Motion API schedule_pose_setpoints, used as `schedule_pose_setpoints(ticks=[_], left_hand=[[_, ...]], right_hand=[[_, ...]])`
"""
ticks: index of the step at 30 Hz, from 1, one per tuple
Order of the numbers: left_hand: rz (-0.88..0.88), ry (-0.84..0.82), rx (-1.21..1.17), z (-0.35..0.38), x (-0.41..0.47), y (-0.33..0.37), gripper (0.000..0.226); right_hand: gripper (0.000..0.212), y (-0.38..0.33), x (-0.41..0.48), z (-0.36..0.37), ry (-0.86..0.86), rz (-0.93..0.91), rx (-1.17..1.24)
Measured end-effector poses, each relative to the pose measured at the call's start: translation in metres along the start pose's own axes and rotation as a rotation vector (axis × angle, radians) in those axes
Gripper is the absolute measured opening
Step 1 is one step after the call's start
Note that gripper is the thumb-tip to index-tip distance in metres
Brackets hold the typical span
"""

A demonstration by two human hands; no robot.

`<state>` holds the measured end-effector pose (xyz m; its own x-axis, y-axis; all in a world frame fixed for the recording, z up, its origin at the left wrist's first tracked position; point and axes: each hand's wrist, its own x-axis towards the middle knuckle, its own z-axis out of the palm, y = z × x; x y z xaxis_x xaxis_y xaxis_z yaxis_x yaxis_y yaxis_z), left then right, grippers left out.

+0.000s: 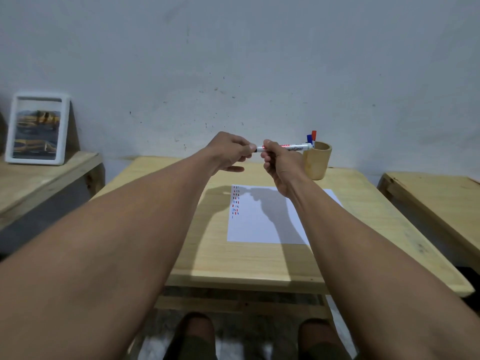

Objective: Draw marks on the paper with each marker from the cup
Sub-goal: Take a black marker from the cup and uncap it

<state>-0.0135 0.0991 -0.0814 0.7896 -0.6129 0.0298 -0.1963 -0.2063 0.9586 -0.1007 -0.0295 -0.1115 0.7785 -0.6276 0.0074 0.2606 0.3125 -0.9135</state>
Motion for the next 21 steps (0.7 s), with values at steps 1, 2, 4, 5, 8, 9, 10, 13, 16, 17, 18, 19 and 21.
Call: schedule_pose_setpoints(ticks=[1, 2, 4, 5, 8, 9, 10, 13, 16, 17, 18, 19, 21], left_hand=[[0.016, -0.005, 0.0, 0.001, 0.0, -0.001, 0.009], [0.028, -0.006, 0.004, 0.002, 0.0, -0.001, 0.009], [0.037, -0.012, 0.019, 0.002, 0.001, 0.001, 0.012], [0.034, -0.018, 0.026, 0.002, 0.001, 0.003, 0.014], [0.005, -0.04, 0.021, 0.0, 0.0, 0.005, 0.015], [-0.003, -0.047, 0.014, 0.0, 0.0, 0.005, 0.015], [-0.012, -0.053, 0.008, -0.001, 0.0, 0.005, 0.016], [-0.062, -0.078, -0.01, -0.003, 0.001, 0.004, 0.018], [-0.134, -0.082, -0.035, -0.007, 0.001, 0.002, 0.024], [-0.158, -0.078, -0.05, -0.008, 0.0, 0.001, 0.026], [-0.182, -0.072, -0.059, -0.01, 0.0, 0.0, 0.027], [-0.203, -0.064, -0.061, -0.011, 0.0, -0.001, 0.029], [-0.22, -0.042, -0.028, -0.016, -0.001, -0.004, 0.029]], right_hand=[[0.01, -0.001, 0.001, -0.001, 0.0, 0.007, 0.0], [0.01, -0.002, 0.001, -0.002, -0.002, 0.015, 0.0], [0.011, -0.001, 0.001, -0.004, -0.018, 0.039, 0.016], [0.012, 0.0, 0.001, -0.004, -0.025, 0.05, 0.032], [0.014, 0.003, 0.001, -0.006, -0.034, 0.057, 0.064], [0.013, 0.004, 0.001, -0.006, -0.041, 0.052, 0.065], [0.012, 0.004, 0.001, -0.007, -0.047, 0.047, 0.06], [0.011, 0.005, 0.002, -0.006, -0.061, 0.03, 0.039], [0.009, 0.004, 0.003, -0.006, -0.097, 0.017, 0.002], [0.009, 0.004, 0.002, -0.005, -0.11, 0.016, -0.004], [0.009, 0.004, 0.002, -0.006, -0.115, 0.016, -0.001], [0.009, 0.004, 0.002, -0.007, -0.112, 0.017, 0.006], [0.01, 0.002, 0.003, -0.011, -0.082, 0.011, -0.003]])
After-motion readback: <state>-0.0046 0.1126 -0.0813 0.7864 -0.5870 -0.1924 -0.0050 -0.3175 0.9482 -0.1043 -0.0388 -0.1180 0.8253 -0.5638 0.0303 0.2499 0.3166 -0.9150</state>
